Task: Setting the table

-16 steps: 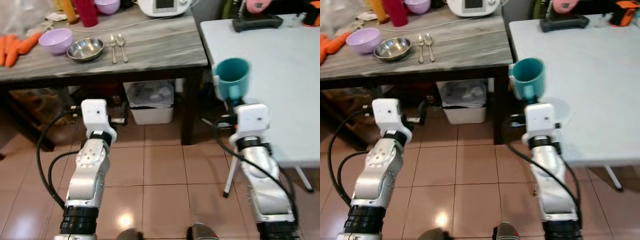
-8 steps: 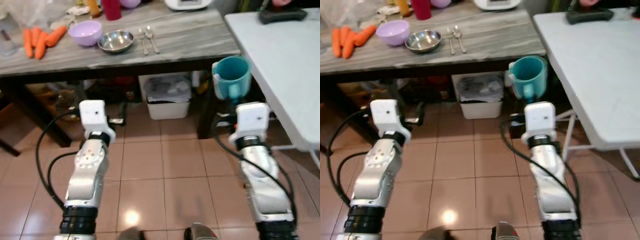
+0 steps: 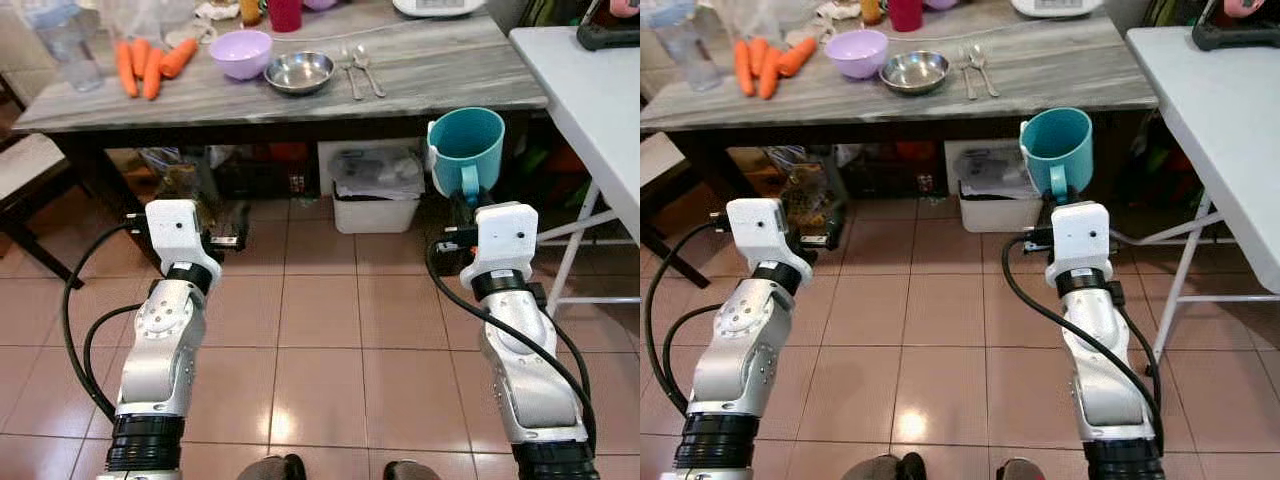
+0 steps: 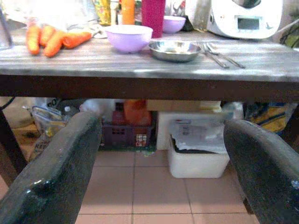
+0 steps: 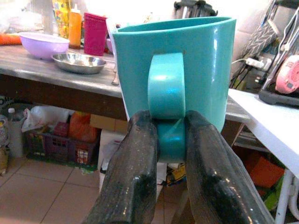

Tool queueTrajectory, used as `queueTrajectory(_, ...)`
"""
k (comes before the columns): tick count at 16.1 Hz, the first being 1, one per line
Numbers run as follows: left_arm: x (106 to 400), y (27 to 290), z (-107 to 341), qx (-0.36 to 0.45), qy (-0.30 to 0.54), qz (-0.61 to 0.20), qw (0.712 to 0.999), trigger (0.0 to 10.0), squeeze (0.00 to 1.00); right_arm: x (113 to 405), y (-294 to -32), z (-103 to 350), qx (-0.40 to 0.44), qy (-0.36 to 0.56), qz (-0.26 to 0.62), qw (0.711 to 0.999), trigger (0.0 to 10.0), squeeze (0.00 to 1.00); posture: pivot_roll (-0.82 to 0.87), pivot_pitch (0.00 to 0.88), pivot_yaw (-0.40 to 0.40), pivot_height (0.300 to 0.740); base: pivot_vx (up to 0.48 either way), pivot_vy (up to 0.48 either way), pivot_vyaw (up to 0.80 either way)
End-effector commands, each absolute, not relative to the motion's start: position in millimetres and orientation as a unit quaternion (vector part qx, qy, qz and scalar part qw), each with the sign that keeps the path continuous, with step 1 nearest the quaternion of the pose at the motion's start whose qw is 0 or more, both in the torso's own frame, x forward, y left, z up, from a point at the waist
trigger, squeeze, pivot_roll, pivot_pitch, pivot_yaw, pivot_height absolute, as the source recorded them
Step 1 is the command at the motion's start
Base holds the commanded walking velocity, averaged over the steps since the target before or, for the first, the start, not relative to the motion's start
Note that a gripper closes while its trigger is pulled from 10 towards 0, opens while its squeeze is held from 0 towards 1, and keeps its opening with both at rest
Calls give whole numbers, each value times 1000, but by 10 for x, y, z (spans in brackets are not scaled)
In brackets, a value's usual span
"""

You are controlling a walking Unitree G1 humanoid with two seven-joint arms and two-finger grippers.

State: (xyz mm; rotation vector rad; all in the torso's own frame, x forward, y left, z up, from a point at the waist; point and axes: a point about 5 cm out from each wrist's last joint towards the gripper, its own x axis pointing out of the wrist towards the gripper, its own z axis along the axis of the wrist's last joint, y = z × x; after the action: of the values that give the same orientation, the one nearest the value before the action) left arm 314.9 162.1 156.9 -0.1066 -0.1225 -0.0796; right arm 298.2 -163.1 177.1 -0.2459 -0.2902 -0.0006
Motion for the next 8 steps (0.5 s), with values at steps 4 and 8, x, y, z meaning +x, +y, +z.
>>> queueTrajectory(4,3126,1626,1626,-57,-76,-50,994,10000,0,2976,-1621,1827,-120,-160,-1,980,10000,0,-165,154,77,740,401,0,-381)
queueTrajectory(8,3128,1620,1635,-60,-76,-54,994,10000,0,2976,-1604,1830,-119,-162,1,980,10000,0,-165,153,78,740,434,0,-231)
